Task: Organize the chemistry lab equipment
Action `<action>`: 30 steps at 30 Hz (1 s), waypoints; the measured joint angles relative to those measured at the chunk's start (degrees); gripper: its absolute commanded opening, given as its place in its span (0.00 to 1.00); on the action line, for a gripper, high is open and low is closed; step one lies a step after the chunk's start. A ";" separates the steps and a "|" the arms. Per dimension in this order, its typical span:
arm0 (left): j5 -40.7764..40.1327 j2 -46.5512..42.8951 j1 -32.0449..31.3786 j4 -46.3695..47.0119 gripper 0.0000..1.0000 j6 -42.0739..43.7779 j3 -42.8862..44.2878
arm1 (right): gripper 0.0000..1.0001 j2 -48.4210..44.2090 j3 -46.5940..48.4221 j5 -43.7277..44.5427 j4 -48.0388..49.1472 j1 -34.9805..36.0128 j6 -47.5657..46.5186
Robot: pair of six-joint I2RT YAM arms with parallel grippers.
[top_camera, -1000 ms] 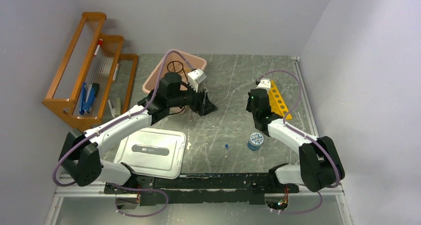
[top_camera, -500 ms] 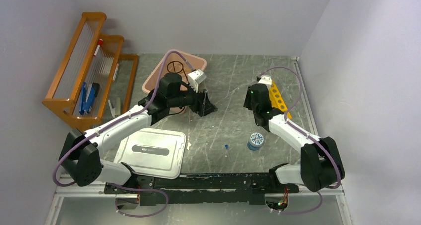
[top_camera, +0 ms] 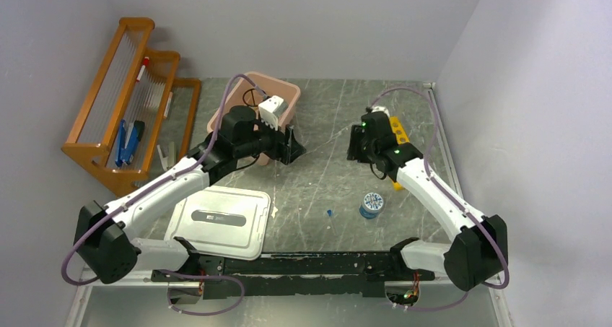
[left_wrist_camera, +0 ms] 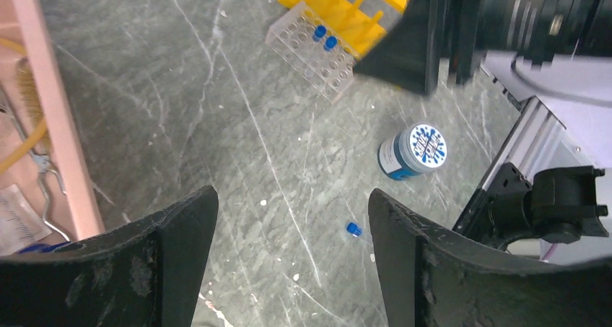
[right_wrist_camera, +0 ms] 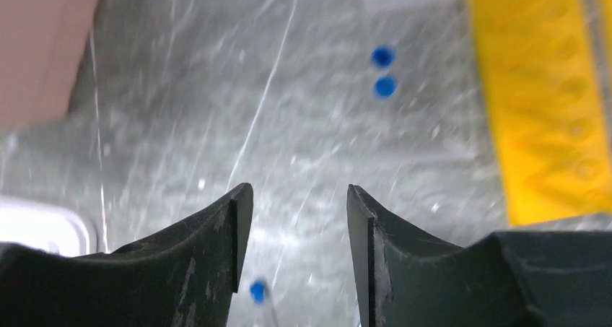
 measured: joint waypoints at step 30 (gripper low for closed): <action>-5.46 -6.10 0.00 -0.46 0.78 -5.68 -1.84 | 0.22 19.04 -6.36 -4.02 -11.19 26.73 13.97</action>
